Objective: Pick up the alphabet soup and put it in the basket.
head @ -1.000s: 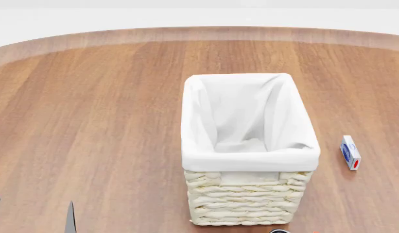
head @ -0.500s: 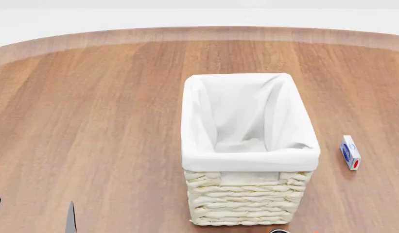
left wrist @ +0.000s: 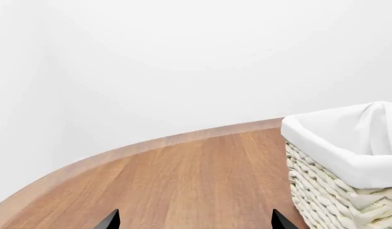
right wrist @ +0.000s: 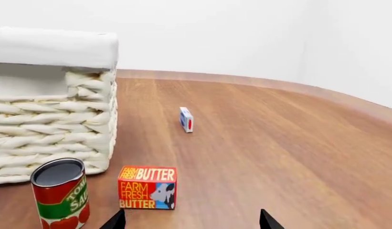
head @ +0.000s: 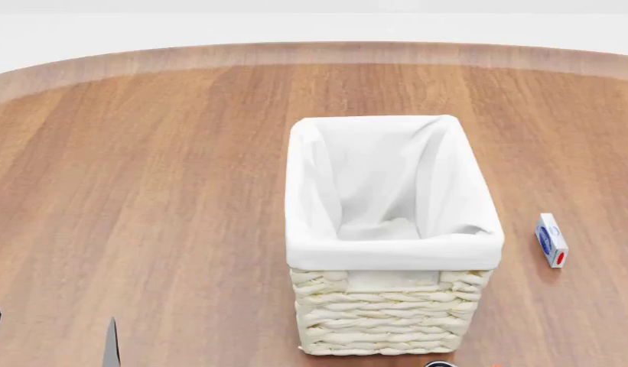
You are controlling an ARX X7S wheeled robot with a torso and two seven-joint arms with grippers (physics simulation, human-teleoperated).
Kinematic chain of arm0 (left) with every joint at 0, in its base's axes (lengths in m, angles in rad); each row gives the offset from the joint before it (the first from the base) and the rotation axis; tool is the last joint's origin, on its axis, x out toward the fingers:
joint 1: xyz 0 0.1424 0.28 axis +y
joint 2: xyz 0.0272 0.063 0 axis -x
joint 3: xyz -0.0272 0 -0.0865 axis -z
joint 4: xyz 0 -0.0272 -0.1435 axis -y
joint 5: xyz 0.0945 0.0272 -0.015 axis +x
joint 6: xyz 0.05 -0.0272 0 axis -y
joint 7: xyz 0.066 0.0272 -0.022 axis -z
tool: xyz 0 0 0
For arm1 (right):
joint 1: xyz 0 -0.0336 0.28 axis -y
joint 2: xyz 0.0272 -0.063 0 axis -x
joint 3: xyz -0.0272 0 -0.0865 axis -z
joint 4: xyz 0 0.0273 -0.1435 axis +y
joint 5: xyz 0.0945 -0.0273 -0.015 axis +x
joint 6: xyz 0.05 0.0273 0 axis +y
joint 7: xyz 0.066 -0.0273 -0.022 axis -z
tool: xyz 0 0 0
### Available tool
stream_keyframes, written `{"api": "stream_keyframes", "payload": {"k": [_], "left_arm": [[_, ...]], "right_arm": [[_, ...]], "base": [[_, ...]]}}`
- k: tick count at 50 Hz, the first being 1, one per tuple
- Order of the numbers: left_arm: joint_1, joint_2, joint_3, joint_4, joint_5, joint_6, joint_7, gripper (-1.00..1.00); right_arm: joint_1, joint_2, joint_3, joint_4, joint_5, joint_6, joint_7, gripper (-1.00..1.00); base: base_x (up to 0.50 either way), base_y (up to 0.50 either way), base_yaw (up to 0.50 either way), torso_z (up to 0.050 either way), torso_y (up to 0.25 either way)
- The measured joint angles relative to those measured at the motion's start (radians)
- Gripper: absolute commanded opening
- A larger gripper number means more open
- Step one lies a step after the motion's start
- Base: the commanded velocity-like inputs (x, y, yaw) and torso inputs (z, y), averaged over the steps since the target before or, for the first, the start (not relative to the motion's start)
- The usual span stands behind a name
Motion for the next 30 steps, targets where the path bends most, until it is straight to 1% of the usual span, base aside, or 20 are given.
{"api": "stream_keyframes", "payload": {"k": [30], "left_arm": [[0.000, -0.010, 0.010, 0.004, -0.006, -0.002, -0.014, 1.00]], "right_arm": [[0.057, -0.011, -0.016, 0.214, -0.033, -0.099, -0.008, 1.00]], "base": [[0.00, 0.00, 0.00, 0.000, 0.000]]}}
